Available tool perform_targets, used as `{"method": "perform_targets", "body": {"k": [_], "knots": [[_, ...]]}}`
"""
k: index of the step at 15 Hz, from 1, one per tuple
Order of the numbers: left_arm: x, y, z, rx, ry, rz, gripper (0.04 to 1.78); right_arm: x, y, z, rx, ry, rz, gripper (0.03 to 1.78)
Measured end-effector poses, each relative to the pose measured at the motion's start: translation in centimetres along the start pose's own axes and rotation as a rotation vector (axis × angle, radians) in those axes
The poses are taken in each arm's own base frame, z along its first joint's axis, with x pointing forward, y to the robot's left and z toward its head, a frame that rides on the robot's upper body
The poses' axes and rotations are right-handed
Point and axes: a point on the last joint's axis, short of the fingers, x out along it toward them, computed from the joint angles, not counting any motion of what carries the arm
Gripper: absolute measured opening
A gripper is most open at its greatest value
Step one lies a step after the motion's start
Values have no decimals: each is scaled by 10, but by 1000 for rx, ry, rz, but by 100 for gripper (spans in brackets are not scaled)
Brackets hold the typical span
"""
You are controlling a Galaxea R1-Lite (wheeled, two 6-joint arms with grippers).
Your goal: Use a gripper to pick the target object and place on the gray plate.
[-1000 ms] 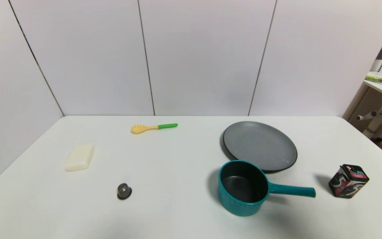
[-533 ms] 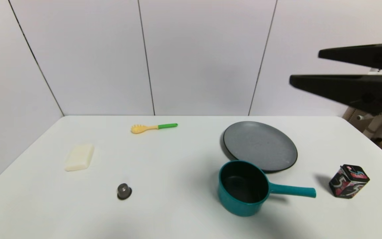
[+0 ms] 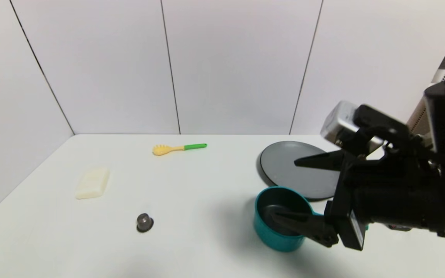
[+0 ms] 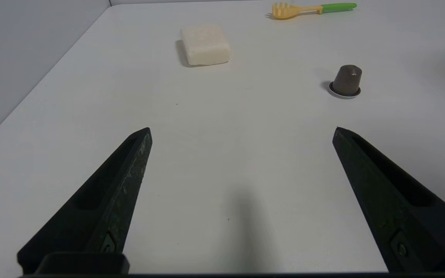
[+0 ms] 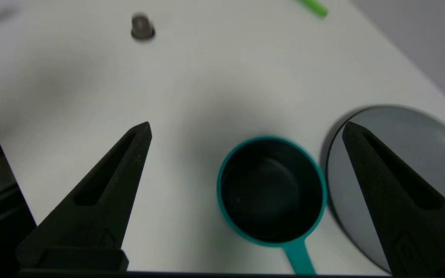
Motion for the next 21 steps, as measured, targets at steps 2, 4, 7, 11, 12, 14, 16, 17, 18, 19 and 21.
{"method": "perform_targets", "body": {"k": [2, 4, 7, 11, 12, 14, 16, 17, 18, 19, 21], "knots": [[0, 0, 0, 0, 0, 0, 169, 18, 4, -23, -24, 101, 23, 171], [0, 0, 0, 0, 0, 0, 169, 33, 6, -43, -16, 199, 45, 171], [0, 0, 0, 0, 0, 0, 169, 51, 11, -71, -10, 312, 74, 171], [0, 0, 0, 0, 0, 0, 169, 76, 10, -84, -6, 347, 75, 171], [0, 0, 0, 0, 0, 0, 169, 82, 10, -85, -8, 340, 72, 171], [0, 0, 0, 0, 0, 0, 169, 90, 9, -87, -20, 341, 72, 171], [0, 0, 0, 0, 0, 0, 169, 95, 8, -86, -23, 343, 72, 171], [0, 0, 0, 0, 0, 0, 169, 97, 8, -86, -27, 343, 73, 171], [0, 0, 0, 0, 0, 0, 169, 98, 8, -86, -37, 344, 75, 164], [0, 0, 0, 0, 0, 0, 169, 98, 7, -86, -49, 343, 76, 145], [0, 0, 0, 0, 0, 0, 169, 98, 7, -85, -51, 342, 77, 115]]}}
